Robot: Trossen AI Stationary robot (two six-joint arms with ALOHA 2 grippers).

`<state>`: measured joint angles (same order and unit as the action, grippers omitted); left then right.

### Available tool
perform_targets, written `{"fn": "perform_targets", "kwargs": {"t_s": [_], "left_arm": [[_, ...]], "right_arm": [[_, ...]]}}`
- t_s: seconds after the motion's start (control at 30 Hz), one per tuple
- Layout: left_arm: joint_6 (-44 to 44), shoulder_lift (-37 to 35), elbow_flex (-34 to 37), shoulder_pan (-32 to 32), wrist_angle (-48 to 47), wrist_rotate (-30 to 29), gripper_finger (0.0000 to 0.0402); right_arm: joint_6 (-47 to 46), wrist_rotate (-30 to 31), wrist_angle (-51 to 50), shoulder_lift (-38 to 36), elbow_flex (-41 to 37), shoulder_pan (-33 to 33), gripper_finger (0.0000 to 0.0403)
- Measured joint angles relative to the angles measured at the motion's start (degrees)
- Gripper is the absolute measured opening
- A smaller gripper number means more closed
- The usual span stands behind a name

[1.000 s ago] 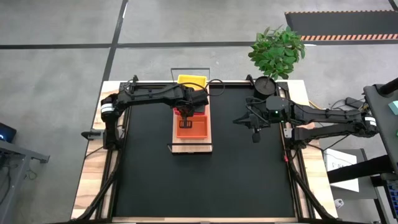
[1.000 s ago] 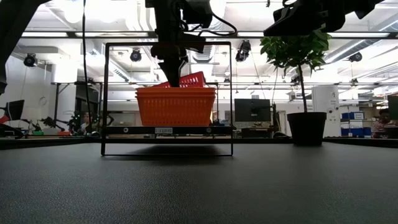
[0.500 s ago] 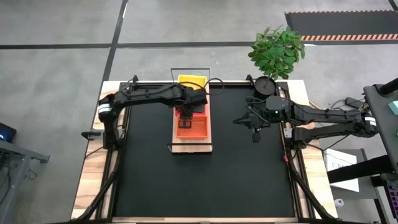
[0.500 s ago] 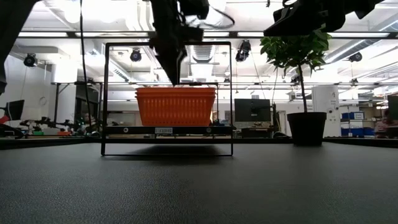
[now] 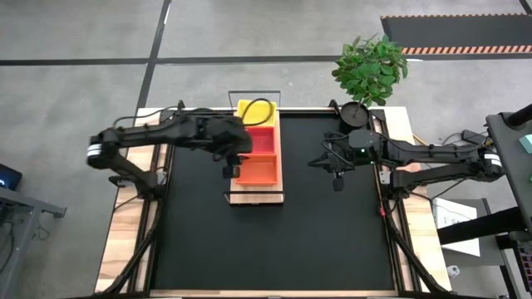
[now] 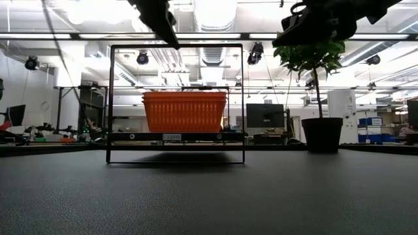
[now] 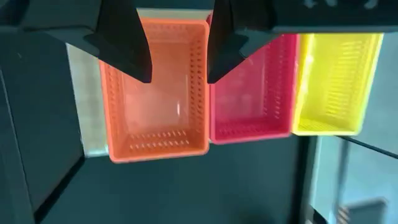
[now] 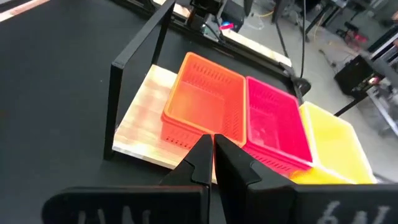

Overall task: Stack baskets on shelf by color
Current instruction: Stack the red bin on top of the stacked red bins on the shelf

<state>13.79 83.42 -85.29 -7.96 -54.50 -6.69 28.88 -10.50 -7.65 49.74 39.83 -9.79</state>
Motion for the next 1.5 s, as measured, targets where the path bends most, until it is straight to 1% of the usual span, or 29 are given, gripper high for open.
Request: {"fn": "perform_targets", "kwargs": {"t_s": [0.13,0.23,0.3,0.4,0.5,0.63,0.7,0.77,0.93,1.1,1.23,1.37,1.5], "left_arm": [[0.06,-8.46,11.95,-0.15,10.18,-2.68,0.0139],[1.20,-13.18,20.23,-1.17,17.49,-7.08,0.0139],[2.74,-15.49,24.69,-2.54,21.74,-7.95,0.0135],[5.33,-17.24,29.20,-5.47,26.92,-8.08,0.0120],[9.50,-17.30,31.44,-9.58,31.21,-6.84,0.0095],[14.93,-14.39,31.85,-15.33,37.65,-4.54,0.0049],[17.59,-11.70,31.34,-17.77,39.76,-4.30,0.0021],[19.54,-8.80,30.22,-20.31,40.57,-3.98,0.0006],[19.85,-1.34,28.12,-24.97,40.54,0.19,0.0008],[19.87,3.29,26.89,-26.76,40.53,0.30,0.0008],[19.51,4.30,26.28,-26.82,39.68,0.30,0.0008],[17.12,3.75,25.73,-26.48,38.36,0.38,0.0008],[16.72,2.04,25.64,-26.44,38.50,0.37,0.0008]], "right_arm": [[-1.04,0.06,2.20,1.92,-0.02,-0.01,0.0009],[-1.46,0.07,3.87,3.05,-0.02,-0.01,0.0009],[-1.71,0.07,4.62,3.70,-0.02,-0.01,0.0009],[-3.30,0.11,7.31,4.58,-0.02,-0.01,0.0009],[-3.54,0.11,9.09,5.21,-0.02,-0.01,0.0009],[-3.18,0.14,9.63,5.55,-0.02,-0.36,0.0009],[-3.12,0.23,9.71,5.54,-0.02,-0.45,0.0009],[-2.95,0.24,9.71,5.53,-0.02,-0.65,0.0009],[-2.47,0.34,9.66,5.54,-0.02,-1.17,0.0009],[-1.22,0.61,9.65,5.55,-0.02,-2.45,0.0009],[-1.20,0.63,9.65,5.55,-0.02,-3.75,0.0009],[-1.20,0.63,9.66,5.55,-0.02,-4.80,0.0009],[-0.79,0.61,9.67,5.55,-0.02,-5.50,0.0009]]}}
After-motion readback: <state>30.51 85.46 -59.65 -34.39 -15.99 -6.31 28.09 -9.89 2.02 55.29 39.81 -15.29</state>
